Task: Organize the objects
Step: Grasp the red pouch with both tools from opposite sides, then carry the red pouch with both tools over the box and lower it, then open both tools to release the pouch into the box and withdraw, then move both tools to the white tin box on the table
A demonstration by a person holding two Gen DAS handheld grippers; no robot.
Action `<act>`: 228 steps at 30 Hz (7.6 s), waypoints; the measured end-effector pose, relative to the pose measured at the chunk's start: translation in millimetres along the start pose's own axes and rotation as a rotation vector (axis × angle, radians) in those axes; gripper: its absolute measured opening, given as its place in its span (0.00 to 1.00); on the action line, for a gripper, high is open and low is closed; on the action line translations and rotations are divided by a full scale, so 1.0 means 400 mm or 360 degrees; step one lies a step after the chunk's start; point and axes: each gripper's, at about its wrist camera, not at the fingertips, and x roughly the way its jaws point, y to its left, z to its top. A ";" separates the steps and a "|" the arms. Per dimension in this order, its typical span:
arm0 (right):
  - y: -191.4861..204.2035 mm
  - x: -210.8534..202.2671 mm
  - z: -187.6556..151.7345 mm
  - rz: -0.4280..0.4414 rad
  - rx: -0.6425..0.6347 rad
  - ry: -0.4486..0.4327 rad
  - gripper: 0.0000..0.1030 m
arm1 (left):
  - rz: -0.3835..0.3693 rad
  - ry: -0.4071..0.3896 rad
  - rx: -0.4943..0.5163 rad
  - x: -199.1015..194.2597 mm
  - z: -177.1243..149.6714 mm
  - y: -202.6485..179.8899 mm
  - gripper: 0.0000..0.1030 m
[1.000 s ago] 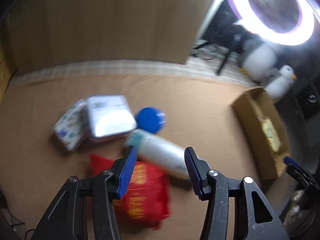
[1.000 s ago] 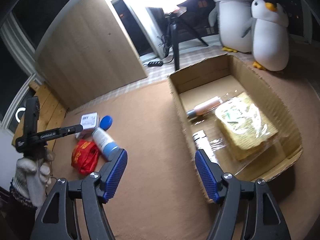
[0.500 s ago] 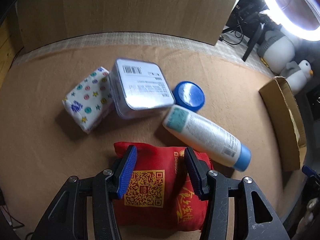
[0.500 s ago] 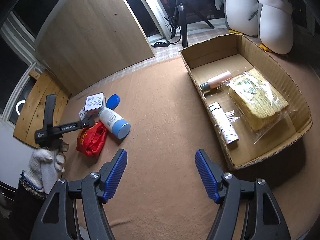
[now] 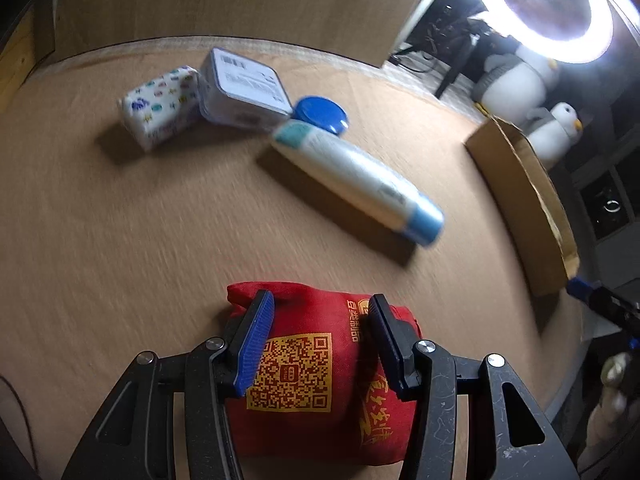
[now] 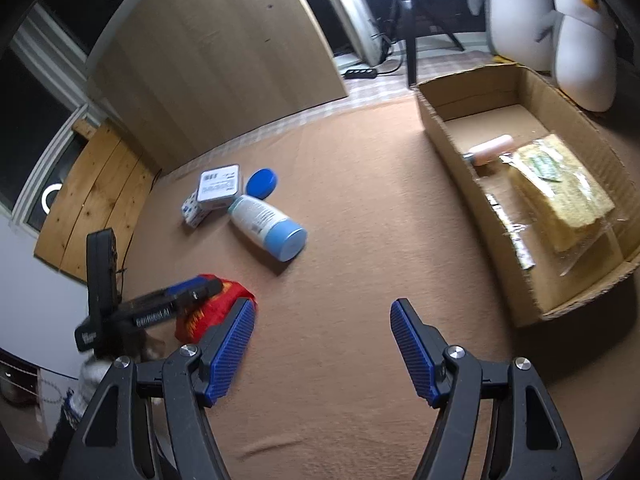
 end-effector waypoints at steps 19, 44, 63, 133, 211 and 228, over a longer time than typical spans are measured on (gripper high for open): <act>0.105 0.163 -0.049 0.0193 -0.0031 0.0300 0.65 | -0.0148 -0.0025 -0.0097 -0.158 -0.133 0.086 0.72; 0.221 0.296 -0.082 0.0340 -0.0157 0.0579 0.65 | -0.0299 0.0138 0.0046 -0.059 -0.160 0.007 0.65; 0.137 0.147 0.033 0.0170 -0.0233 0.0294 0.63 | -0.0375 0.0070 0.0267 -0.038 -0.030 -0.202 0.59; -0.312 -0.059 0.325 -0.0178 0.0094 -0.0239 0.64 | -0.0317 -0.0031 0.0511 0.160 0.327 -0.566 0.73; 0.111 0.163 0.088 0.0199 -0.0121 0.0190 0.65 | -0.0074 0.0036 0.0076 0.013 0.108 0.092 0.67; 0.249 0.328 0.026 0.0372 -0.0154 0.0493 0.65 | -0.0146 0.0083 0.0051 -0.015 -0.016 0.126 0.67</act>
